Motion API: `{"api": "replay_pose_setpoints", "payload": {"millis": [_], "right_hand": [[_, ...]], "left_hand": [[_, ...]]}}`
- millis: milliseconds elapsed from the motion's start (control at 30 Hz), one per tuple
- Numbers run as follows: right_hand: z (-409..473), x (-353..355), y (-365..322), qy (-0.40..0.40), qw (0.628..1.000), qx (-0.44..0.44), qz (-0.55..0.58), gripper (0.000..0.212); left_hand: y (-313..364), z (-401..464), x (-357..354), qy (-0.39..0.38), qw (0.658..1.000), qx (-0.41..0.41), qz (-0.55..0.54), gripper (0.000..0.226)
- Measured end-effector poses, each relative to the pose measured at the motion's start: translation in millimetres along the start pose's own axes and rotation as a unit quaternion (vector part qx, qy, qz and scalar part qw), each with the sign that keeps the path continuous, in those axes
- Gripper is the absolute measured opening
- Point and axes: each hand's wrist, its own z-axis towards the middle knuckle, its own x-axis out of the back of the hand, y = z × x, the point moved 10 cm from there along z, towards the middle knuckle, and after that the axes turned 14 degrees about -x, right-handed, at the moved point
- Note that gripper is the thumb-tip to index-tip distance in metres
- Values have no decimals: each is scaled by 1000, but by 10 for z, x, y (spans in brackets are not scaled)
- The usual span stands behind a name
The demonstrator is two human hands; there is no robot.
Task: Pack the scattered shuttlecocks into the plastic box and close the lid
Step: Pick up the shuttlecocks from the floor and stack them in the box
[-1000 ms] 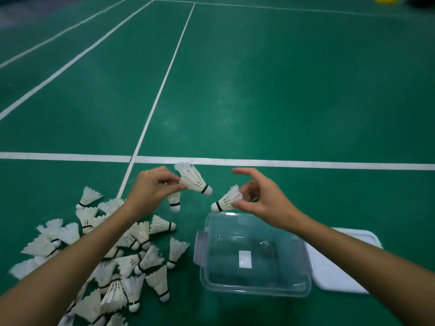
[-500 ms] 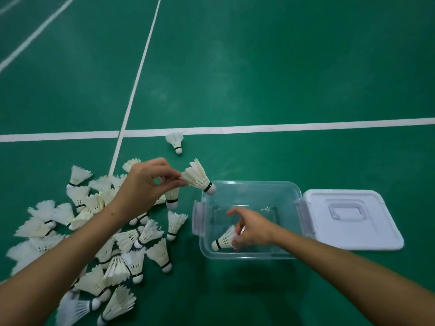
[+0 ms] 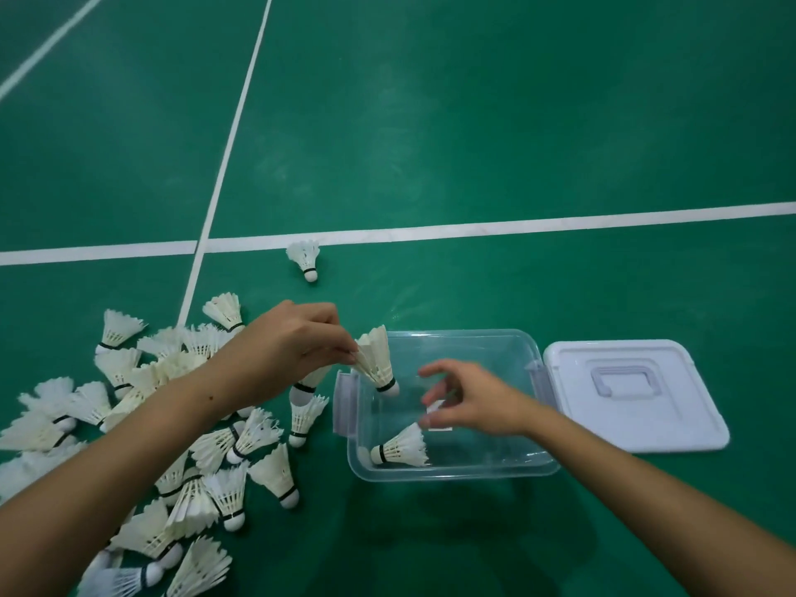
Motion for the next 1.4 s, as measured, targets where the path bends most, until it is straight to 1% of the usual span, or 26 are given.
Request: {"api": "replay_pose_setpoints", "payload": {"millis": [67, 133, 167, 267, 400, 467, 533, 600, 667, 733, 833, 1000, 1100, 1233, 1400], "right_hand": [[-259, 387, -223, 60, 993, 48, 92, 66], [-524, 703, -449, 121, 976, 102, 146, 64], [-624, 789, -548, 143, 970, 126, 148, 65], [-675, 778, -716, 166, 969, 170, 71, 63], [-575, 706, -638, 197, 965, 172, -14, 49], [-553, 673, -573, 215, 960, 165, -68, 48], [-529, 628, -480, 229, 954, 153, -121, 51], [-510, 607, -349, 245, 948, 127, -157, 60], [-458, 543, -169, 249, 947, 92, -181, 69], [-352, 419, 17, 223, 954, 63, -189, 73], [-133, 226, 267, 157, 975, 16, -157, 78], [103, -26, 498, 84, 988, -22, -125, 90], [207, -201, 514, 38, 991, -27, -123, 95], [312, -416, 448, -10, 990, -35, -139, 99], [346, -448, 426, -45, 995, -54, -73, 104]], "left_hand": [[96, 152, -41, -33, 998, -32, 34, 31], [201, 327, -114, -59, 994, -65, 62, 22], [258, 419, -160, -69, 992, -82, 71, 19], [377, 654, -296, -92, 987, -107, 74, 15], [405, 808, -414, -96, 988, -107, 59, 4], [424, 843, -463, -95, 988, -106, 53, 8], [403, 857, -479, -82, 992, -86, 42, 22], [362, 846, -462, -67, 995, -64, 35, 33], [307, 792, -425, -55, 997, -49, 28, 34], [267, 716, -411, -51, 998, -39, 20, 31], [268, 613, -438, -57, 998, -35, 9, 29], [272, 527, -483, -60, 998, -28, 3, 26], [236, 500, -495, -54, 998, -18, -10, 26], [118, 437, -497, -41, 998, 26, -45, 29], [109, 420, -568, -17, 995, 47, -89, 32]]}}
